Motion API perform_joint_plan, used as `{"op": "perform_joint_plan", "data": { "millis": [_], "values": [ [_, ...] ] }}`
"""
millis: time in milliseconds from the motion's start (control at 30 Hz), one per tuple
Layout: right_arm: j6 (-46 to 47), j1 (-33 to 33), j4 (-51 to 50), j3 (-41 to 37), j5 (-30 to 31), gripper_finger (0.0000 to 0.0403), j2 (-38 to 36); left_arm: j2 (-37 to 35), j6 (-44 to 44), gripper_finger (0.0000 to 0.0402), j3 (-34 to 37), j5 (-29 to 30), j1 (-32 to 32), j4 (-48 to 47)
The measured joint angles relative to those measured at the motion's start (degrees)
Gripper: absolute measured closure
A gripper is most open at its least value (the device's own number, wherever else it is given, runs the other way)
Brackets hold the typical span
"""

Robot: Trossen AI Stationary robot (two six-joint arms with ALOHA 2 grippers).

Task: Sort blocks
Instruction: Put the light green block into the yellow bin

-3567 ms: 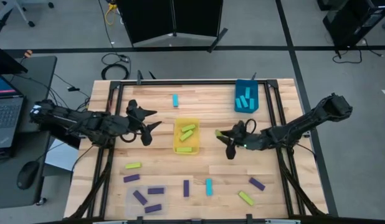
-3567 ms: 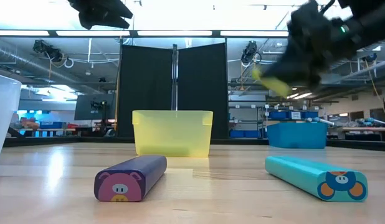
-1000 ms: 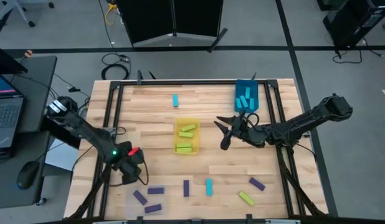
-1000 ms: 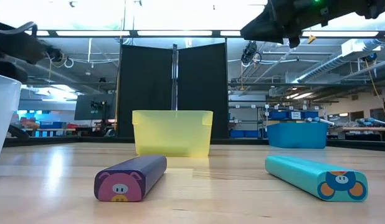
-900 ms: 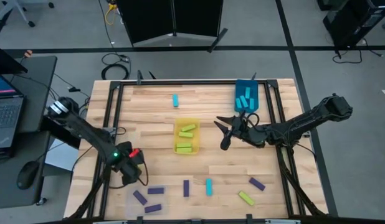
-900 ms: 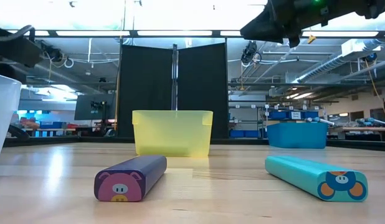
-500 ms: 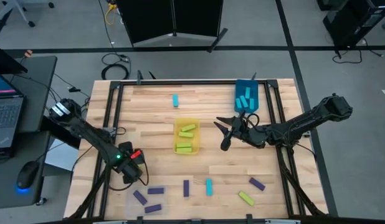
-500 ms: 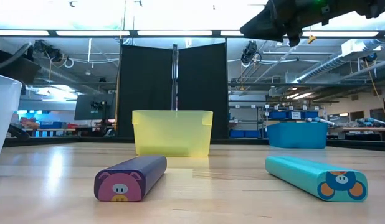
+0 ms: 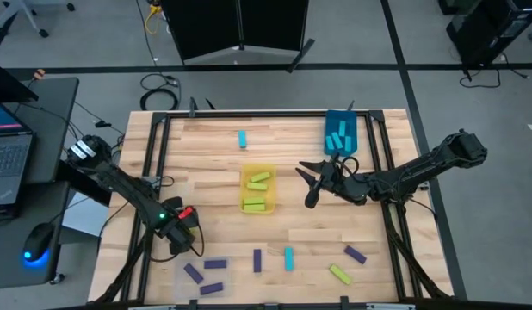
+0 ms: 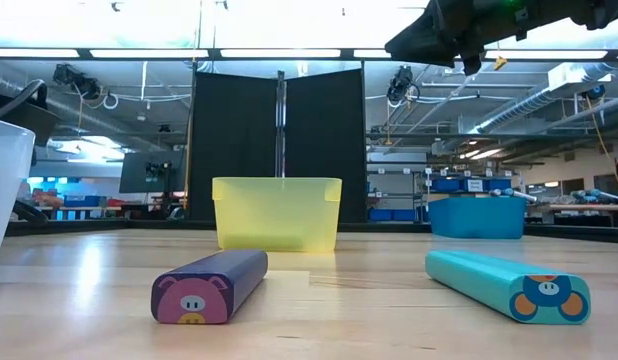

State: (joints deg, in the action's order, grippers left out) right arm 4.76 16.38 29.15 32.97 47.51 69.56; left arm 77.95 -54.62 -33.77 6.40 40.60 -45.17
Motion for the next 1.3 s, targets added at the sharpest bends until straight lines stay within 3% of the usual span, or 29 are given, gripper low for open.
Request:
{"op": "perform_joint_plan", "data": {
  "millis": [167,467,700,833,900,1000,1167,1300],
  "values": [
    [0.01,0.0,0.3,0.02,0.0,0.0288,0.02,0.04,0.06,0.0299,0.06,1.26,-0.02,-0.4],
    [-0.42,0.0,0.83,0.02,0.0,0.0288,0.02,0.37,0.35,0.0299,-2.36,3.37,-0.07,-2.83],
    [-0.45,0.03,0.83,0.02,0.0,0.0288,0.02,-0.58,1.74,0.0299,-11.48,12.25,-0.11,-15.27],
    [-0.84,0.04,0.91,0.02,0.0,0.0288,0.02,-2.51,8.49,0.0299,-17.57,25.11,-0.98,-14.39],
    [-1.79,0.04,2.04,0.02,0.0,0.0288,0.02,-2.71,12.74,0.0299,-19.6,31.78,-3.51,-11.07],
    [-3.57,0.04,4.97,0.02,0.0,0.0288,0.02,-2.42,22.79,0.0299,-19.84,34.24,-10.08,1.42],
    [-6.69,0.15,9.12,0.07,0.0,0.0288,0.02,-0.4,41.16,0.0299,-17.62,29.22,-20.48,28.39],
    [-7.45,0.83,9.91,0.09,0.0,0.0288,0.02,2.59,46.55,0.0299,-17.69,23.56,-27.35,37.05]
  ]
}}
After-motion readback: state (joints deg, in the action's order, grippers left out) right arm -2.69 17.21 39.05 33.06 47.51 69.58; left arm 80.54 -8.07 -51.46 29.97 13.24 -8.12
